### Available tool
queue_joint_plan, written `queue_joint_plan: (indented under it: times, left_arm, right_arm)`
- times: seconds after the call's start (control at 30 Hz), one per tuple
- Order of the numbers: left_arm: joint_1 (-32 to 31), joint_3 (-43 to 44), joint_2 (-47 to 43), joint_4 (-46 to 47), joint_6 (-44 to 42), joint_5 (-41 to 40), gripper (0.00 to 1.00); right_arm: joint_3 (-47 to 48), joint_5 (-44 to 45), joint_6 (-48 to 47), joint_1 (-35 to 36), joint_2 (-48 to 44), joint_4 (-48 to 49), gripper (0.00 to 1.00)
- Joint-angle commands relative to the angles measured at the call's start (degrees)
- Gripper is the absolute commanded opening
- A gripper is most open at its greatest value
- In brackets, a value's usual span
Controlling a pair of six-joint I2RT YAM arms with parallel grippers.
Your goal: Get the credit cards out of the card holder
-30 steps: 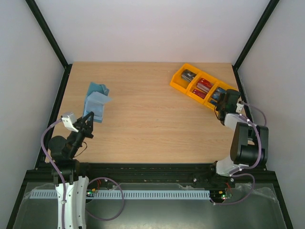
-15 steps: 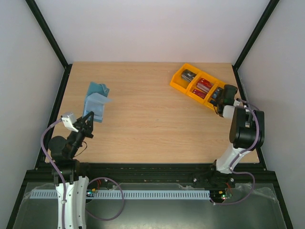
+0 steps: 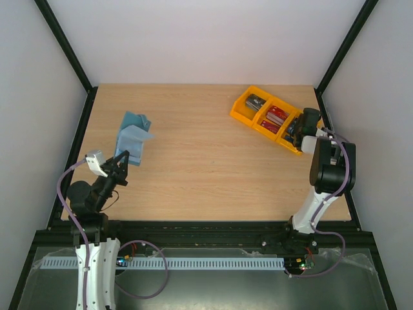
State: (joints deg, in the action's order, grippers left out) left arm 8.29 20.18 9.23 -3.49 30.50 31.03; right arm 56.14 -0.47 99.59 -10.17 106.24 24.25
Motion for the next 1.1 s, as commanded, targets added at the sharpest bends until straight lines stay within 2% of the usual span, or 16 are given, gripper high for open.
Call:
queue_joint_plan:
  times: [0.0,0.2,0.27,0.37,0.47,0.6,0.7,0.77,0.8,0.83,0.97,1.07]
  left_arm:
    - [-0.05,-0.18,-0.14,2.61,0.46,0.26,0.03]
    - [-0.12,-0.44,-1.09,3.23,0.54,0.5,0.03]
    - [-0.12,-0.59,-0.96,3.48,0.71,0.48,0.02]
    - [-0.21,-0.29,-0.46,3.03,0.41,0.34,0.02]
    - [-0.21,-0.61,-1.09,3.71,0.6,0.73,0.03]
    - [-0.21,-0.31,-1.31,3.42,0.42,0.87,0.03]
    - [-0.34,-0.26,-1.32,3.46,0.38,1.24,0.02]
    - [-0.45,-0.26,-1.28,3.72,0.57,1.48,0.03]
    - [-0.4,-0.17,-1.24,3.75,0.62,1.61,0.03]
    - [-0.39,-0.03,-1.12,3.66,0.61,1.73,0.02]
    - [-0.41,0.93,-0.01,3.68,0.2,3.71,0.02]
    - [-0.45,0.87,0.47,6.17,0.9,6.58,0.03]
  right_arm:
    - [2.77,2.56,-0.46,-0.25,0.46,-4.24,0.02]
    - [2.6,2.48,-1.86,-0.29,-1.12,-6.78,0.04]
    - [2.93,1.7,-2.45,-0.37,-1.6,-8.1,0.14]
    - [3.02,1.45,-3.17,-0.54,-3.35,-9.02,0.39]
    - [5.21,1.09,-5.57,-0.64,-5.23,-11.21,0.56]
    - [6.72,0.3,-8.17,-0.64,-9.22,-14.01,0.66]
    - [6.94,1.07,-11.64,-0.64,-13.33,-16.47,0.7]
    - [7.37,2.0,-16.77,-0.51,-16.24,-18.36,0.76]
    - [7.33,2.16,-20.0,-0.42,-17.78,-18.79,0.83]
    - [7.26,1.75,-23.77,-0.19,-19.07,-18.5,0.98]
    - [8.51,-6.34,-40.94,2.41,-21.97,-17.84,0.99]
    - [13.07,-10.61,-60.46,10.34,-23.95,-19.63,0.99]
